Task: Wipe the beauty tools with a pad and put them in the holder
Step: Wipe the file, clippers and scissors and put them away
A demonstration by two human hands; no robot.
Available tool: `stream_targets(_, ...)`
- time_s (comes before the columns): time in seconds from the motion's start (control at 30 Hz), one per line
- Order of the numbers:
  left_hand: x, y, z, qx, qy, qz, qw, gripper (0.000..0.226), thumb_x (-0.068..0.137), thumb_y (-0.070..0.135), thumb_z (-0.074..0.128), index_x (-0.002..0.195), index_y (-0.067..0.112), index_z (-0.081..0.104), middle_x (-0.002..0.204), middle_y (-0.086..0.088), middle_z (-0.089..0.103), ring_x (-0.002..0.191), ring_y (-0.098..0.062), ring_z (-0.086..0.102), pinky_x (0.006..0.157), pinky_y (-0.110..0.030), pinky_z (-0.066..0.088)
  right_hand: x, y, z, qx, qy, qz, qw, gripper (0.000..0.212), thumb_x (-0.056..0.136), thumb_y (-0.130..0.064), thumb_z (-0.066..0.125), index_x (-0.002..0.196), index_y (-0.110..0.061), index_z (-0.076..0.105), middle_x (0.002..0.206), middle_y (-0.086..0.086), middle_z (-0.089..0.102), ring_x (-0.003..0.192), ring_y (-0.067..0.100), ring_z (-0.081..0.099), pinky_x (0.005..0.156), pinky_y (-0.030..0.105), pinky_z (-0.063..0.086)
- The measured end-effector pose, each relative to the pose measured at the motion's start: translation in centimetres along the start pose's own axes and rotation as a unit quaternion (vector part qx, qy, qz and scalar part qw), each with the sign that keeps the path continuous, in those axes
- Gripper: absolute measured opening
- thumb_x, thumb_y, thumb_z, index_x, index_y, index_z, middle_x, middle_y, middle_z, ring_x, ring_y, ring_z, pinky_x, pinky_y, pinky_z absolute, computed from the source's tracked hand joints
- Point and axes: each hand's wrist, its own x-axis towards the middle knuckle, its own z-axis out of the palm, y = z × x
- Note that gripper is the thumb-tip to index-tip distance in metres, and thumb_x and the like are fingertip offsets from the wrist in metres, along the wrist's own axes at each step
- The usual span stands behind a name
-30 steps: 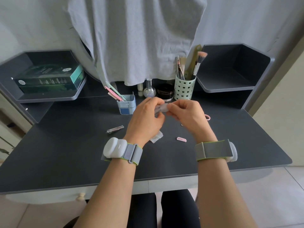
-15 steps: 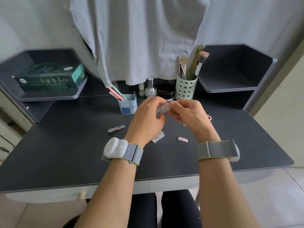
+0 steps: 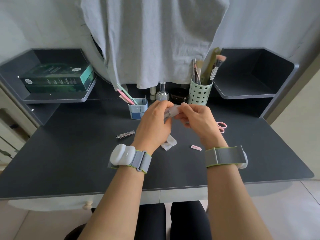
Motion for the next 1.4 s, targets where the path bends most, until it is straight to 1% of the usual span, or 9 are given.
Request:
stream_targets(0.2,0.5,-1.0,-0.1,-0.008,0.022,-0.016,1.000,0.023,0.090,0.013,0.067,0.112,0.019,0.063,0.101,0.000,0.061,0.093,-0.020,0.061,0.079,-0.043,0.054,0.4,-0.2,1.3,-0.034,-0.039,-0.021,0.998,0.023,0.090,-0.040,0.071,0.081,-0.021,0.078,0.078,-0.004,0.077,0.071,0.008,0.059,0.075,0.034,0.051)
stream_targets(0.5,0.9,-2.5,-1.2,0.001,0.040,-0.044,0.998,0.027,0.092,0.015,0.065,0.118,0.019,0.062,0.106,0.001,0.061,0.100,-0.021,0.060,0.084,-0.041,0.051,2.3,-0.6,4.1,-0.055,-0.025,-0.046,0.997,0.022,0.087,-0.038,0.072,0.073,-0.021,0.075,0.072,-0.004,0.074,0.068,0.007,0.058,0.079,0.043,0.054)
stream_targets(0.63,1.0,-2.7,-1.5,0.005,0.041,-0.051,0.998,0.033,0.093,0.017,0.063,0.126,0.021,0.059,0.111,0.001,0.060,0.102,-0.021,0.059,0.084,-0.041,0.051,3.1,-0.8,5.2,-0.059,-0.010,-0.060,0.996,0.023,0.089,-0.034,0.069,0.069,-0.024,0.072,0.066,-0.009,0.072,0.064,0.008,0.058,0.073,0.039,0.053)
stream_targets(0.73,0.9,-2.7,-1.8,0.007,0.051,-0.059,0.997,0.038,0.093,0.014,0.061,0.130,0.022,0.056,0.114,0.001,0.058,0.104,-0.023,0.059,0.085,-0.041,0.052,3.6,-1.2,5.7,-0.068,0.012,-0.065,0.995,0.024,0.090,-0.035,0.068,0.069,-0.024,0.071,0.058,-0.013,0.065,0.059,0.007,0.056,0.065,0.030,0.049)
stream_targets(0.9,0.8,-3.7,-2.5,0.036,0.065,-0.093,0.993,0.038,0.092,0.008,0.060,0.129,0.014,0.057,0.117,-0.004,0.058,0.108,-0.025,0.056,0.087,-0.034,0.047,4.5,-2.4,6.4,-0.087,0.041,-0.083,0.992,0.023,0.091,-0.033,0.065,0.073,-0.020,0.072,0.065,-0.008,0.068,0.056,0.005,0.052,0.061,0.026,0.041)
stream_targets(1.07,0.4,-4.6,-3.0,0.054,0.064,-0.139,0.987,0.031,0.092,0.007,0.055,0.122,0.015,0.060,0.117,-0.005,0.058,0.108,-0.028,0.055,0.083,-0.033,0.043,6.0,-3.3,7.4,-0.128,0.077,-0.094,0.984,0.023,0.093,-0.036,0.059,0.088,-0.018,0.073,0.081,-0.004,0.074,0.080,0.017,0.066,0.075,0.032,0.052)
stream_targets(1.13,0.2,-4.9,-3.1,0.069,0.064,-0.158,0.983,0.036,0.092,0.005,0.053,0.126,0.015,0.059,0.115,-0.007,0.058,0.107,-0.030,0.056,0.082,-0.035,0.044,6.8,-3.8,7.9,-0.132,0.099,-0.105,0.981,0.023,0.094,-0.038,0.059,0.092,-0.018,0.072,0.084,-0.004,0.073,0.087,0.021,0.066,0.078,0.033,0.051)
stream_targets(1.23,0.2,-5.4,-3.2,0.096,0.066,-0.176,0.977,0.035,0.092,0.005,0.051,0.125,0.012,0.060,0.107,-0.010,0.059,0.101,-0.034,0.057,0.079,-0.041,0.046,7.6,-4.3,8.9,-0.141,0.132,-0.126,0.973,0.022,0.093,-0.037,0.060,0.093,-0.018,0.071,0.081,-0.006,0.069,0.086,0.024,0.063,0.070,0.031,0.042)
stream_targets(1.4,-0.1,-6.3,-3.9,0.121,0.088,-0.205,0.967,0.028,0.097,0.007,0.048,0.119,0.010,0.065,0.108,-0.012,0.062,0.102,-0.032,0.058,0.075,-0.031,0.036,8.2,-4.5,10.2,-0.177,0.135,-0.146,0.964,0.019,0.094,-0.035,0.058,0.091,-0.019,0.068,0.080,-0.006,0.068,0.080,0.021,0.059,0.059,0.030,0.034)
